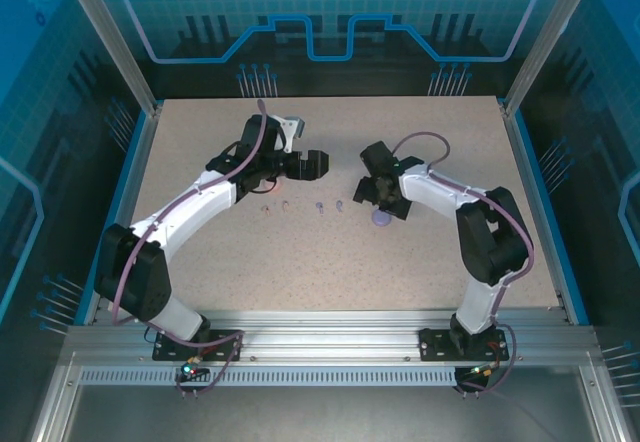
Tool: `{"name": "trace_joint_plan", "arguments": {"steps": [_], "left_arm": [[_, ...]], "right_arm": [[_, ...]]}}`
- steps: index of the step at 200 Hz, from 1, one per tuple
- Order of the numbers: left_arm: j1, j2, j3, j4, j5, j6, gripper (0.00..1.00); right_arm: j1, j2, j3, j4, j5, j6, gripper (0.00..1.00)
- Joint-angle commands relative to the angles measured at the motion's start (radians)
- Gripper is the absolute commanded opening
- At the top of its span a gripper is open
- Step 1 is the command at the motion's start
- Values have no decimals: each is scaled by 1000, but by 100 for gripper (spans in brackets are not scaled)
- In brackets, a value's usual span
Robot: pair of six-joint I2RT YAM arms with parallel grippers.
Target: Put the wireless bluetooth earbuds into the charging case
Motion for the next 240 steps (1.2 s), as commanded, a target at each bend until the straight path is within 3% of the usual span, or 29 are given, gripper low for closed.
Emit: {"name": "trace_joint_plan", "arguments": {"steps": [1, 39, 112, 149, 201, 240], "left_arm": [[7, -36, -23, 35, 29, -21, 99], [8, -39, -12, 20, 33, -22, 99], [7, -37, -9, 19, 43, -22, 99], [6, -15, 37, -49, 125, 10, 99], [4, -41, 1, -51, 132, 11, 99], [4, -86, -54, -18, 113, -11, 99]], "right_arm": [[-34, 49, 20, 58, -40, -134, 93], [-34, 87, 22, 89, -130, -159, 92], [20, -7, -90, 150, -228, -79, 91], [70, -68, -143, 158, -241, -36, 91], [106, -161, -155, 67, -135, -69, 92], [106, -107, -33, -127, -8, -144, 92]]}}
